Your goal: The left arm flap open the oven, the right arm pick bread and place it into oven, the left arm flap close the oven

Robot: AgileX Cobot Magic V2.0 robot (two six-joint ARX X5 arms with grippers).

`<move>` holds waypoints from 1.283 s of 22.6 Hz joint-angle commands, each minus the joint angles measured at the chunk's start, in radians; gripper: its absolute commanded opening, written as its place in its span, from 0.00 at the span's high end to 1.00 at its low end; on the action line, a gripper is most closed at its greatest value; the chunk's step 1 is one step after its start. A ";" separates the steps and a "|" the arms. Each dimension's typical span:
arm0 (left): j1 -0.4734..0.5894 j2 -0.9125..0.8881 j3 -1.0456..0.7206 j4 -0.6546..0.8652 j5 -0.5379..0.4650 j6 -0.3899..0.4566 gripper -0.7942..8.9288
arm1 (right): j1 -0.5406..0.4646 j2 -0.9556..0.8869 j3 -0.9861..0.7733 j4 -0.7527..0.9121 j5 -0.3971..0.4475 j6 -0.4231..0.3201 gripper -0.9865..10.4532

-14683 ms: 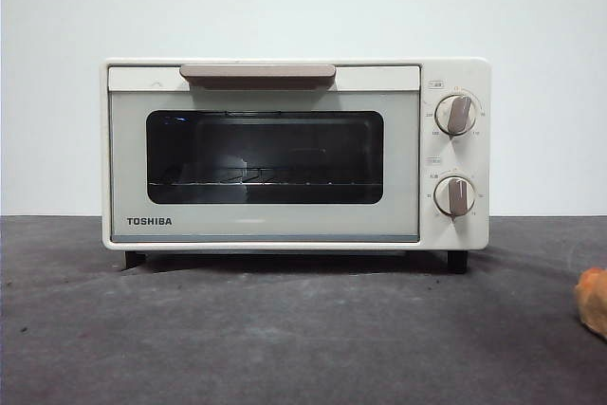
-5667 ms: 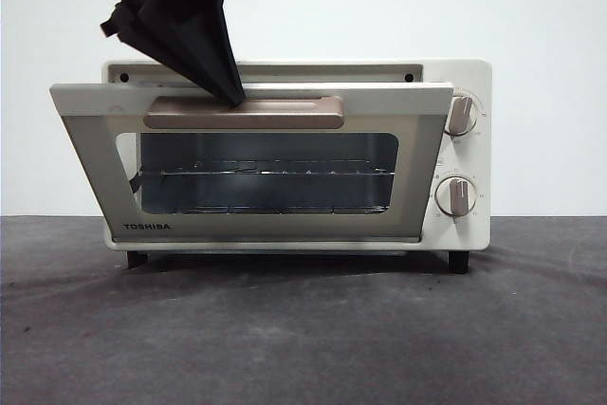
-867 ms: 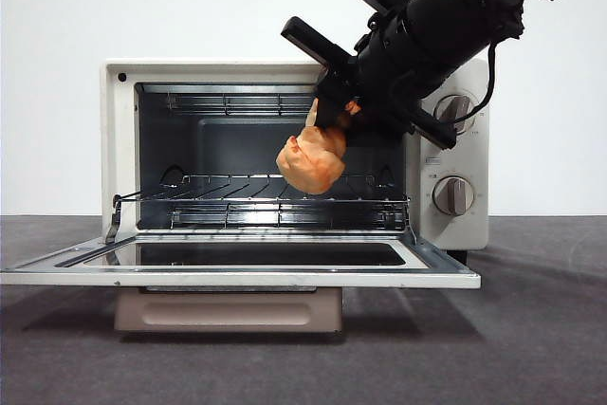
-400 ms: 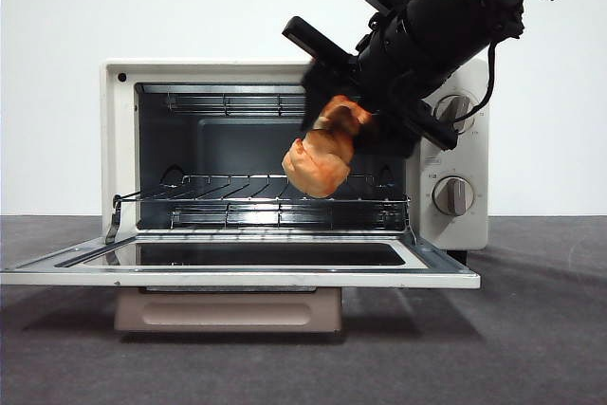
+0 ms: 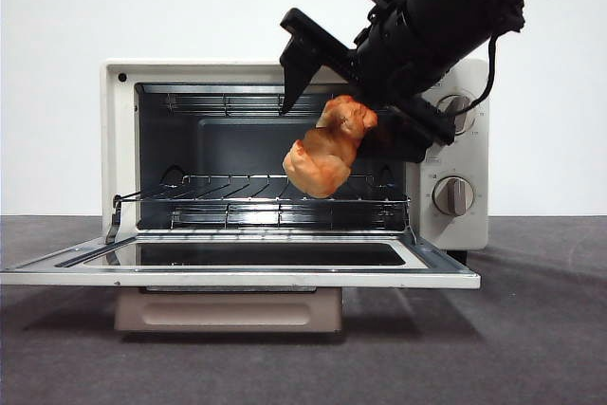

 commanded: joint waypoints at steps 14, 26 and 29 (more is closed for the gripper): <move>-0.010 0.002 0.021 -0.015 -0.004 0.006 0.91 | 0.010 -0.005 0.015 -0.085 0.001 0.075 0.48; -0.010 0.002 0.021 -0.023 -0.005 0.006 0.91 | 0.020 -0.028 0.016 -0.146 -0.004 0.093 0.45; -0.010 0.002 0.021 -0.033 -0.025 0.005 0.91 | 0.033 -0.113 0.016 -0.283 0.000 0.091 0.45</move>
